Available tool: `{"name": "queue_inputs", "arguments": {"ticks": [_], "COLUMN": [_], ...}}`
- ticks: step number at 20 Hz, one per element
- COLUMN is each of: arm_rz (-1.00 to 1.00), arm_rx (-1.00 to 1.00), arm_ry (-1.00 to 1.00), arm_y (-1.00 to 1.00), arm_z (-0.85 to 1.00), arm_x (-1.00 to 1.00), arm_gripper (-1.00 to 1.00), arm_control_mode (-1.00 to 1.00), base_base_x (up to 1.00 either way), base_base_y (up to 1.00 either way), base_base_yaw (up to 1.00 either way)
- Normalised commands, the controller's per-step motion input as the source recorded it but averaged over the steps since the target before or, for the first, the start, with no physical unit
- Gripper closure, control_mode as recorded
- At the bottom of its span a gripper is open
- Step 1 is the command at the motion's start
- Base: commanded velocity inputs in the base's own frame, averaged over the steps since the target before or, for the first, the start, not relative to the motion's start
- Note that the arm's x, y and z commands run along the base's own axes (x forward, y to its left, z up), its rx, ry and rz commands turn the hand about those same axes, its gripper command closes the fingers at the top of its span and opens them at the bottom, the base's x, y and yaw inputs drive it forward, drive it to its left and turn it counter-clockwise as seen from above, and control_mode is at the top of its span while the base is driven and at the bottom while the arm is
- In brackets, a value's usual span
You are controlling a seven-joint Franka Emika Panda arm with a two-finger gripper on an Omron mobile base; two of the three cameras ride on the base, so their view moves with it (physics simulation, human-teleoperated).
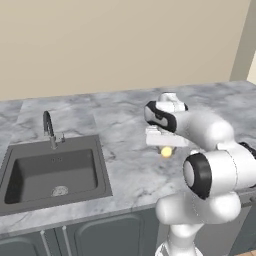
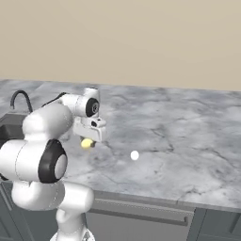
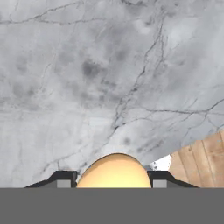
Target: Gather the eggs and milk located in the vicinity of the sink area and place them right next to the bowl.
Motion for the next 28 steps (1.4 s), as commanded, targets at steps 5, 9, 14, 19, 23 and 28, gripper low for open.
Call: {"name": "queue_inputs", "arguments": {"ticks": [5, 9, 14, 19, 23, 28], "arm_rz": [0.00, 0.00, 0.00, 0.00, 0.00, 0.00], "arm_rx": [0.00, -0.02, 0.00, 0.00, 0.00, 0.00], "arm_ry": [-0.20, -0.05, 0.01, 0.01, 0.00, 0.00], "arm_y": [0.00, 0.00, 0.00, 0.11, 0.00, 0.00], "arm_z": [0.98, 0.22, 0.00, -0.01, 0.00, 0.00], "arm_x": [-0.96, -0.28, -0.01, -0.06, 0.00, 0.00], "arm_gripper": [1.00, 1.00, 1.00, 1.00, 1.00, 1.00], "arm_control_mode": [-1.00, -1.00, -1.00, 1.00, 1.00, 1.00], "base_base_x": [0.00, 0.00, 0.00, -0.13, -0.47, -0.37], "base_base_y": [0.00, 0.00, 0.00, 0.23, 0.96, 1.00], "base_base_yaw": [0.00, 0.00, 0.00, 0.00, 0.00, -0.02]}}
